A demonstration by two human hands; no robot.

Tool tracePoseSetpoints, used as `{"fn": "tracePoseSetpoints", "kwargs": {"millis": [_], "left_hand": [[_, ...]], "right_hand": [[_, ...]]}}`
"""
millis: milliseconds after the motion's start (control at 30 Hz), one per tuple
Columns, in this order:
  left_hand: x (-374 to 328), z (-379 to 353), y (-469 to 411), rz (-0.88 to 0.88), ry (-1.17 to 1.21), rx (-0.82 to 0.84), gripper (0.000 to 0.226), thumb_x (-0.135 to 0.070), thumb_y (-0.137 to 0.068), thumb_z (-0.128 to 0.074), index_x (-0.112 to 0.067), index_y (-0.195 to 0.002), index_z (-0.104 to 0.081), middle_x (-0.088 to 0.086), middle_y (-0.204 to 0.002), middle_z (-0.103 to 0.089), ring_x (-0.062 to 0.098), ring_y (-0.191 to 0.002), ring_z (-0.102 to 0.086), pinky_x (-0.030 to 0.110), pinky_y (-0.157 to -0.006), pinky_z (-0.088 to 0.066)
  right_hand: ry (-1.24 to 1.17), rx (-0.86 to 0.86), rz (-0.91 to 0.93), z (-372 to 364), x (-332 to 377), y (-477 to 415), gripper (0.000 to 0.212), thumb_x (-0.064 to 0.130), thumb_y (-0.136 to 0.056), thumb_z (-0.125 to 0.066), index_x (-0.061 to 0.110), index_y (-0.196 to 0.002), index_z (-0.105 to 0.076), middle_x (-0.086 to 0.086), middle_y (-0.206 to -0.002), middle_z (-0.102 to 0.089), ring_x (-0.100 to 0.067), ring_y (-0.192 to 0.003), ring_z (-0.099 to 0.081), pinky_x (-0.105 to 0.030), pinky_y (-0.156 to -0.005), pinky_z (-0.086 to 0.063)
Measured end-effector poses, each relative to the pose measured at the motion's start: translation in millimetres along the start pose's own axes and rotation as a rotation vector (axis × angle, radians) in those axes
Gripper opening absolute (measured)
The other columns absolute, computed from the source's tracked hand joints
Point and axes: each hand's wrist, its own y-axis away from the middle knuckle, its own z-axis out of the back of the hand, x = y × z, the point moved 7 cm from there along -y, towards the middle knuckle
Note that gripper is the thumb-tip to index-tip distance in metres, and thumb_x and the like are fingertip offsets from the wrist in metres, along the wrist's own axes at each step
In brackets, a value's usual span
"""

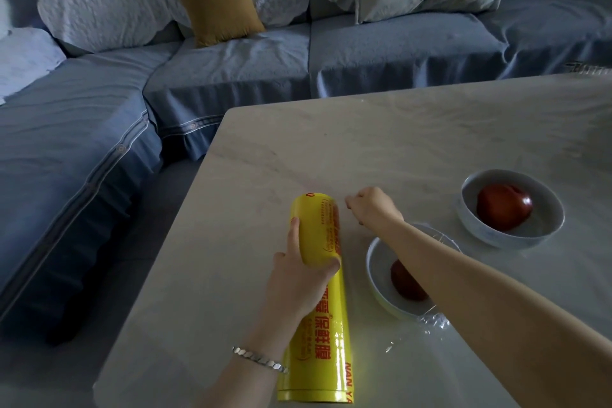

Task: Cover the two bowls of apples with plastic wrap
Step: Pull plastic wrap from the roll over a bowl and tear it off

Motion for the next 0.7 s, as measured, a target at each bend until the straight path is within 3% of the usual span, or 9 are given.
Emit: {"fn": "tracePoseSetpoints", "kwargs": {"millis": [100,200,267,333,400,467,567,700], "left_hand": [[-1.3,0.0,1.6,0.006,0.003,0.000,0.093,-0.051,-0.076,-0.061,-0.049,-0.141,0.005,0.004,-0.118,-0.044,0.021,-0.088,-0.053,0.034,-0.074,-0.046],[-0.5,0.8,2.1,0.010,0.012,0.007,0.093,-0.050,-0.077,-0.062,-0.049,-0.142,0.005,0.005,-0.119,-0.044,0.020,-0.086,-0.053,0.033,-0.071,-0.045],[-0.7,1.4,2.7,0.009,0.008,0.007,0.093,-0.050,-0.077,-0.062,-0.048,-0.142,0.005,0.007,-0.122,-0.045,0.020,-0.086,-0.052,0.033,-0.072,-0.045],[-1.4,1.4,2.9,0.001,0.001,0.007,0.093,-0.050,-0.078,-0.062,-0.046,-0.143,0.004,0.010,-0.124,-0.045,0.024,-0.091,-0.054,0.035,-0.078,-0.046],[-1.7,1.6,2.5,-0.006,-0.011,0.001,0.092,-0.051,-0.078,-0.062,-0.045,-0.143,0.002,0.011,-0.127,-0.045,0.030,-0.103,-0.056,0.036,-0.084,-0.045],[-0.5,1.9,2.3,0.004,-0.016,-0.009,0.092,-0.055,-0.076,-0.062,-0.046,-0.144,0.000,0.011,-0.129,-0.046,0.032,-0.109,-0.055,0.037,-0.085,-0.043],[0.3,0.9,2.2,0.023,0.009,-0.018,0.092,-0.058,-0.074,-0.062,-0.049,-0.143,-0.001,0.010,-0.129,-0.047,0.032,-0.110,-0.055,0.038,-0.086,-0.045],[0.7,1.5,1.5,0.020,0.013,-0.029,0.092,-0.060,-0.074,-0.062,-0.049,-0.142,-0.001,0.010,-0.129,-0.047,0.032,-0.110,-0.055,0.040,-0.088,-0.047]], "right_hand": [[-0.230,-0.047,-0.073,3.8,-4.5,-5.4,0.033,0.029,-0.086,-0.043,0.012,-0.063,-0.058,-0.006,-0.060,-0.060,-0.030,-0.070,-0.067,-0.033,-0.070,-0.051],[-0.413,-0.160,-0.093,29.3,-7.4,-6.0,0.050,0.039,-0.095,-0.034,0.012,-0.063,-0.060,-0.005,-0.057,-0.057,-0.023,-0.056,-0.057,-0.033,-0.067,-0.048],[-0.256,-0.155,0.081,41.2,3.0,1.6,0.037,0.035,-0.093,-0.042,0.011,-0.073,-0.062,-0.005,-0.064,-0.060,-0.023,-0.064,-0.056,-0.031,-0.068,-0.044],[-0.010,-0.026,0.297,33.2,15.5,20.0,0.022,0.031,-0.089,-0.053,0.014,-0.089,-0.067,-0.005,-0.082,-0.065,-0.020,-0.080,-0.058,-0.026,-0.070,-0.040],[0.291,0.176,0.412,6.8,14.2,44.2,0.027,0.040,-0.087,-0.053,0.020,-0.100,-0.067,-0.003,-0.103,-0.067,-0.019,-0.096,-0.058,-0.028,-0.082,-0.042],[0.595,0.244,0.476,-11.8,5.6,61.5,0.037,0.050,-0.088,-0.043,0.024,-0.105,-0.063,-0.001,-0.115,-0.064,-0.021,-0.110,-0.054,-0.033,-0.097,-0.035],[0.585,0.167,0.542,-10.4,2.4,69.6,0.034,0.051,-0.089,-0.043,0.023,-0.099,-0.059,0.001,-0.109,-0.065,-0.021,-0.108,-0.055,-0.031,-0.098,-0.028],[0.475,0.110,0.555,-2.3,8.1,76.3,0.026,0.046,-0.086,-0.051,0.021,-0.078,-0.051,0.000,-0.090,-0.064,-0.024,-0.090,-0.054,-0.028,-0.082,-0.029]]}}
